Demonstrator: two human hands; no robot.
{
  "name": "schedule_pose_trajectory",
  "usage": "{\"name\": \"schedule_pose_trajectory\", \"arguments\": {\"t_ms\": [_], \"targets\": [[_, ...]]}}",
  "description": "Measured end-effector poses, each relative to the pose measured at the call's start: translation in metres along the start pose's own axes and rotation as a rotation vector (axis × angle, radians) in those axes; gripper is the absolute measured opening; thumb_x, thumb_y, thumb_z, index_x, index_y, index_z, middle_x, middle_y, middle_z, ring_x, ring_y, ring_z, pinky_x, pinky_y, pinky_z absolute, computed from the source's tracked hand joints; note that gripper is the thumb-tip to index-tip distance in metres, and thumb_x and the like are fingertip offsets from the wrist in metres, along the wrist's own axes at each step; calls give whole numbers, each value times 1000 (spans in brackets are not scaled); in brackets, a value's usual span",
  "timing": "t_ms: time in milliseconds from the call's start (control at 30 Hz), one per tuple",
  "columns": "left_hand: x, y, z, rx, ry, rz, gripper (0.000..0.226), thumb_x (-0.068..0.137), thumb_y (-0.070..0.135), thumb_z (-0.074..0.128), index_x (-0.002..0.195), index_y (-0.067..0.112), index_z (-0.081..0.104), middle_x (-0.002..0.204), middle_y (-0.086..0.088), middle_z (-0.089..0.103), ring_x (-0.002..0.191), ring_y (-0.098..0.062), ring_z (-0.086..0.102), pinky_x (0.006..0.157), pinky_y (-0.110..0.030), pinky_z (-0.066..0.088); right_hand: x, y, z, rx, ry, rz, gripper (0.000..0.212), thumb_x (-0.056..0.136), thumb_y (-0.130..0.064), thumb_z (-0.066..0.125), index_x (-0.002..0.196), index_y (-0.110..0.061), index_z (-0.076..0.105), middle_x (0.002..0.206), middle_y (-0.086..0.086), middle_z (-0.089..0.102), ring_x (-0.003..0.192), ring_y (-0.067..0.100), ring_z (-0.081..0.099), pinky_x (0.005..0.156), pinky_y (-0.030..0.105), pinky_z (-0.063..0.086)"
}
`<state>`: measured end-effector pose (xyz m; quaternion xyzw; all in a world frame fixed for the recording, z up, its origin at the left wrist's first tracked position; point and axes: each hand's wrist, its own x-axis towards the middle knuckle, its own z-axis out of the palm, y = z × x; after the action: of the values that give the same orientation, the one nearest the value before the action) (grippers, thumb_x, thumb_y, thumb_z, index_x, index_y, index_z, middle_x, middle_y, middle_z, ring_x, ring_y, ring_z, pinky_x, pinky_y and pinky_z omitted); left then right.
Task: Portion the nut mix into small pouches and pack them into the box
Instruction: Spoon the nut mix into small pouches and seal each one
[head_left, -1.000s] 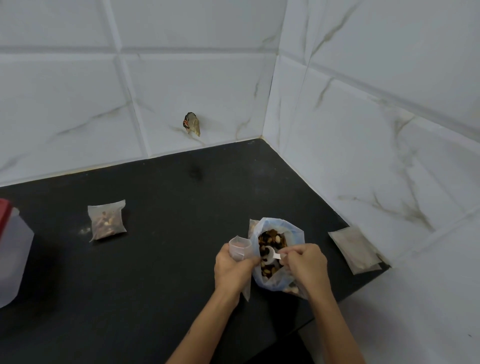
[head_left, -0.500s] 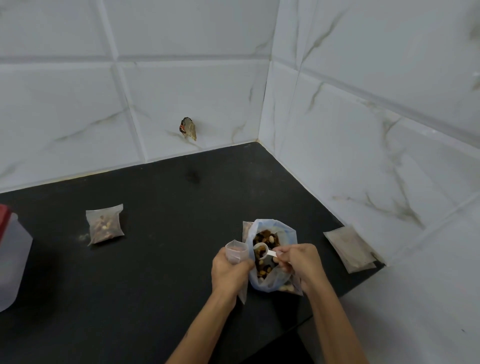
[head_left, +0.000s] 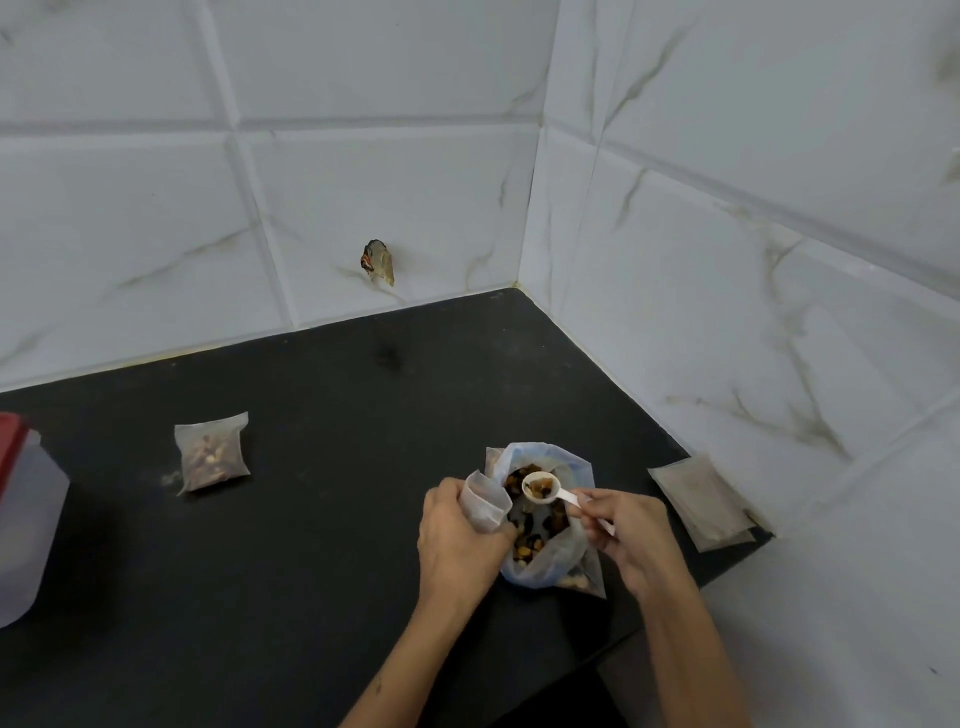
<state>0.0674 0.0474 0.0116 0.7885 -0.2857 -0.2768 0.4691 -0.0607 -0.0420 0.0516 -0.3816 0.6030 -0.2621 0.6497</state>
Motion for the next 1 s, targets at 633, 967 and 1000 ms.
{"name": "schedule_pose_trajectory", "arguments": {"t_ms": [633, 967, 1000], "targets": [[0, 19, -9, -198, -6, 109, 34, 73, 16, 78, 96, 24, 54, 90, 6, 65, 79, -6, 64, 55, -11, 46, -75, -19, 28, -739, -16, -1017, 27, 83, 8, 56, 90, -9, 76, 84, 7, 69, 72, 12, 55, 70, 1, 38], [3, 14, -10, -209, -7, 145, 36, 72, 16, 79, 98, 23, 55, 89, 6, 65, 77, 0, 64, 59, -12, 49, -72, -22, 25, -721, 39, -847, 20, 86, -11, 65, 99, -23, 74, 96, -9, 71, 86, -1, 63, 72, 5, 45], [4, 13, -10, -190, -7, 137, 36, 72, 14, 78, 98, 24, 55, 89, 6, 65, 77, -1, 63, 58, -11, 48, -70, -23, 21, -675, 69, -839, 20, 86, -11, 65, 97, -25, 74, 92, -12, 70, 83, -3, 62, 68, 5, 44]]}}
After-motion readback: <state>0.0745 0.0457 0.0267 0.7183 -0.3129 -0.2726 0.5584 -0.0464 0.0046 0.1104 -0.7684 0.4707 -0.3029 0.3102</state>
